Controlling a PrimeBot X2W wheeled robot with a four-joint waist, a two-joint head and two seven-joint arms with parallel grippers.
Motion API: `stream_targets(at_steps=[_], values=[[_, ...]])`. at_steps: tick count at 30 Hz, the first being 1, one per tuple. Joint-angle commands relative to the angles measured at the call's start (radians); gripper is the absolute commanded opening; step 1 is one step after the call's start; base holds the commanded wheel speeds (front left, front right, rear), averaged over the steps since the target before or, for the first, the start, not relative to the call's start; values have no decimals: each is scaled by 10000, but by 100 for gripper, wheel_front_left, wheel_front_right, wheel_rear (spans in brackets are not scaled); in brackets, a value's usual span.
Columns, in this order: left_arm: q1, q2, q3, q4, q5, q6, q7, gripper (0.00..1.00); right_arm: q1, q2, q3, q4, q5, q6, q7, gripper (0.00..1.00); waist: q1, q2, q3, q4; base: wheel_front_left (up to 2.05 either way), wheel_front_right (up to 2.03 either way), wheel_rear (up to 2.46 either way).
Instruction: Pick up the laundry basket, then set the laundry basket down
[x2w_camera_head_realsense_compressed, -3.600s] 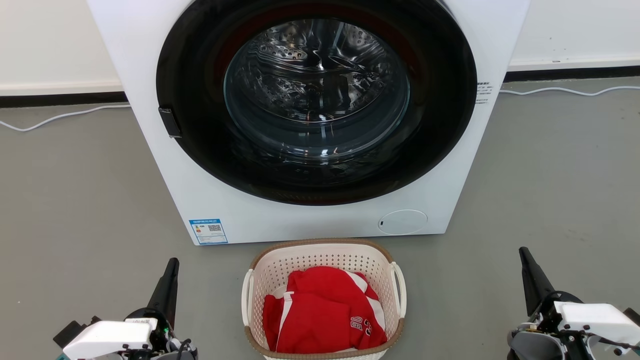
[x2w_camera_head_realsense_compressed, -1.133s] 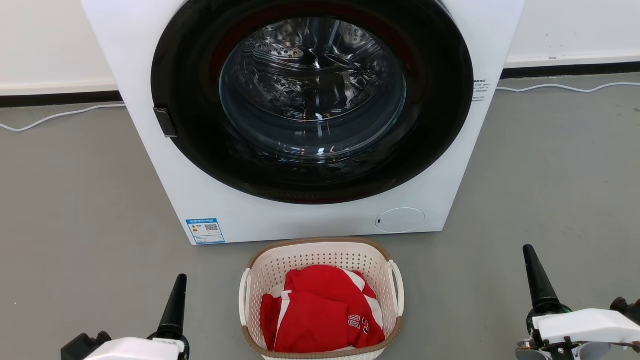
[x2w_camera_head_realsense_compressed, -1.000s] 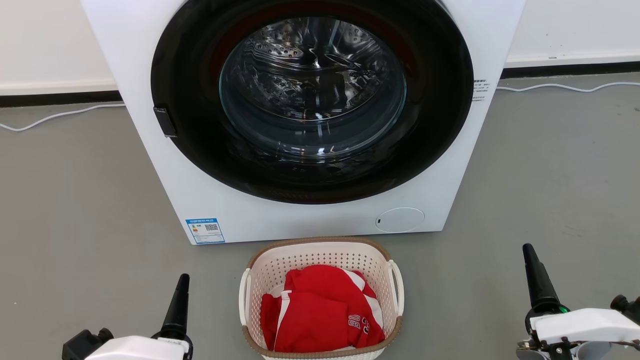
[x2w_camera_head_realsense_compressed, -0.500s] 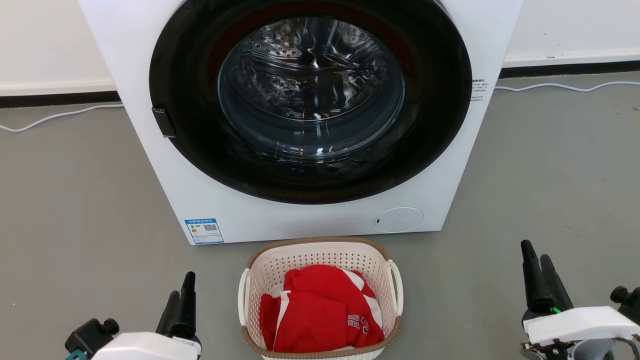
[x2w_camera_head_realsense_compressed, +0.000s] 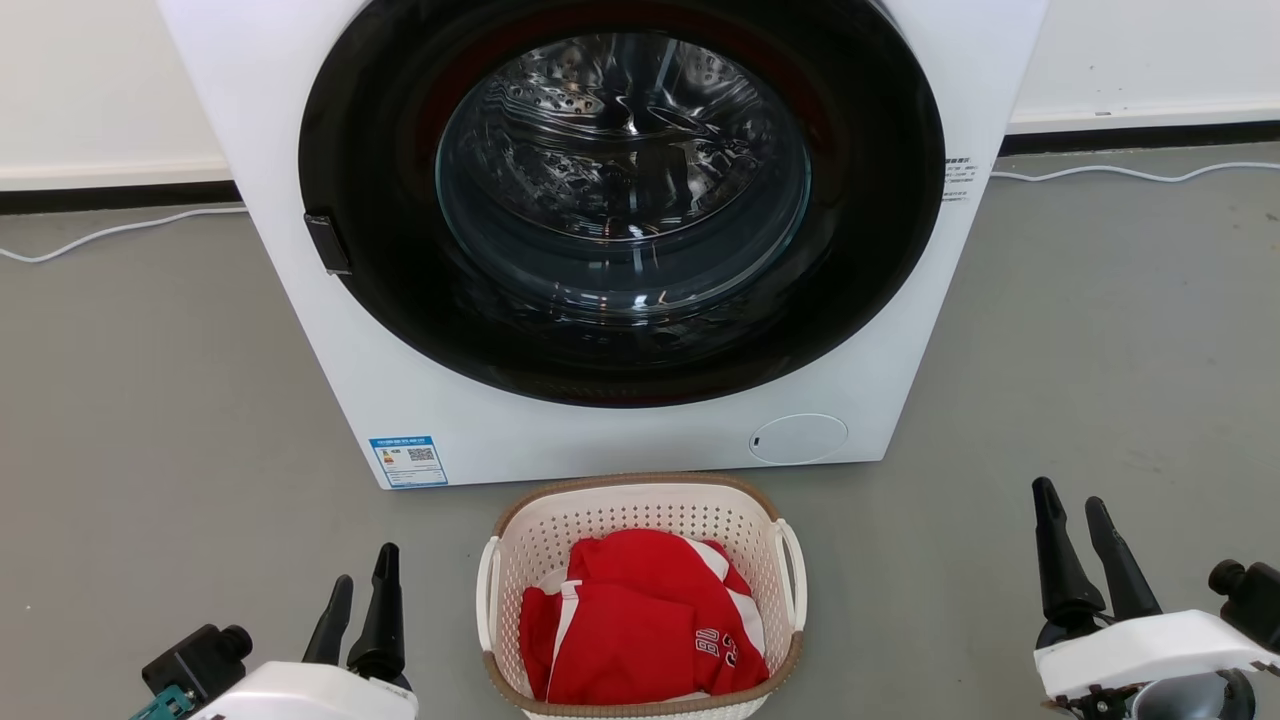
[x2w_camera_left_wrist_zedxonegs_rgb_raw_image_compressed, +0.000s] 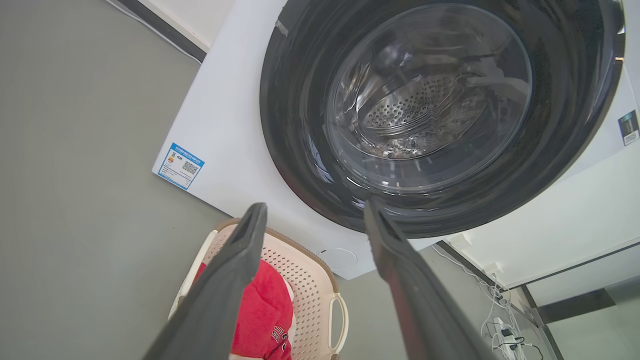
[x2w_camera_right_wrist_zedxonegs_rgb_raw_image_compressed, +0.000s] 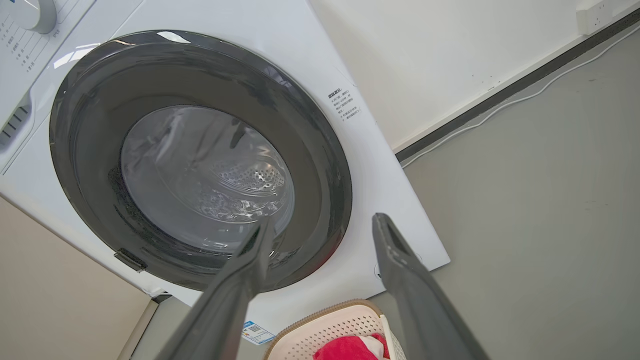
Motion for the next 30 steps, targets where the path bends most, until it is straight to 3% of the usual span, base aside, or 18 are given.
stream_targets(at_steps=[1, 30], values=[[-245, 99, 116, -294, 433, 51, -150, 100, -69, -200, 146, -347, -487, 47, -205, 100, -1, 0, -5, -7, 0, 0, 0], [-228, 134, -21, -373, 3775, 150, -971, 100, -131, -454, 232, -522, -3899, 64, -1026, 100, -1, 0, 88, -71, 0, 0, 0]])
